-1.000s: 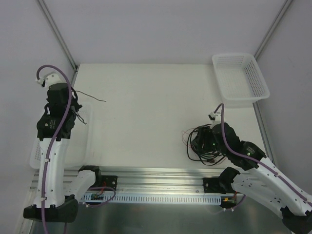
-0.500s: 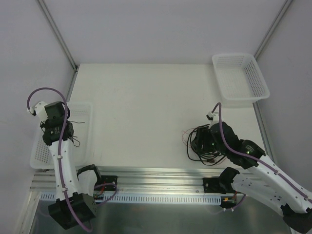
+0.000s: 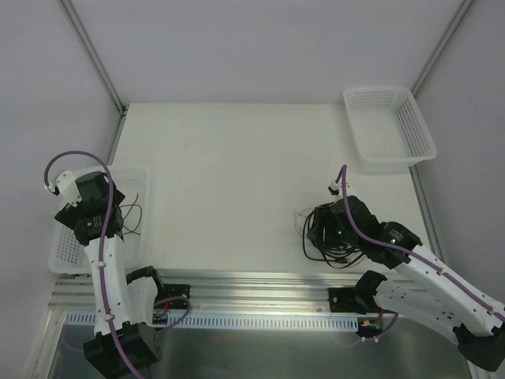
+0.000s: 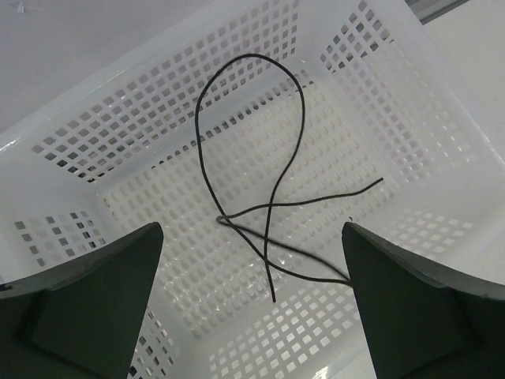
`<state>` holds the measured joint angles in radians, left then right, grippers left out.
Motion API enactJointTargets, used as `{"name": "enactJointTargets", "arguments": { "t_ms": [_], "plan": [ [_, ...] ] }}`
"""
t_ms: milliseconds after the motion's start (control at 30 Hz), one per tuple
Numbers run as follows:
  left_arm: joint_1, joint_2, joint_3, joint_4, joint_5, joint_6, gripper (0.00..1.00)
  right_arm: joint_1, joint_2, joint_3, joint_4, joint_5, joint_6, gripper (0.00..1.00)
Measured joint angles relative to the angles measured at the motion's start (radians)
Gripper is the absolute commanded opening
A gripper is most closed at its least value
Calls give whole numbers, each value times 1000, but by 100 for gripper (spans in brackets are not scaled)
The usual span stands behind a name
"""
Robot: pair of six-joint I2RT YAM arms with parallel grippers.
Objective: Untangle the cables
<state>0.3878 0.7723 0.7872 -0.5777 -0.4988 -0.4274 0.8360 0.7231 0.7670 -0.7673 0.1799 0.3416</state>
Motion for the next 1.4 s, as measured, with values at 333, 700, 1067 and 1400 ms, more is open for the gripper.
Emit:
{"name": "enactJointTargets", "arguments": {
  "t_ms": [333,700,1067,1400],
  "plan": [
    [-36,-90,27,5,187,41,99,1,19,37,-53,104,0,64],
    [-251,-19,72,21,650,93,99,-29,46,40,-84,249,21,62],
    [-838,269,1,69,608,-23,99,-194,117,-63,-56,251,45,61],
    [-1069,371,-64,159,470,-179,99,-322,185,-150,107,159,47,56]
  ]
}}
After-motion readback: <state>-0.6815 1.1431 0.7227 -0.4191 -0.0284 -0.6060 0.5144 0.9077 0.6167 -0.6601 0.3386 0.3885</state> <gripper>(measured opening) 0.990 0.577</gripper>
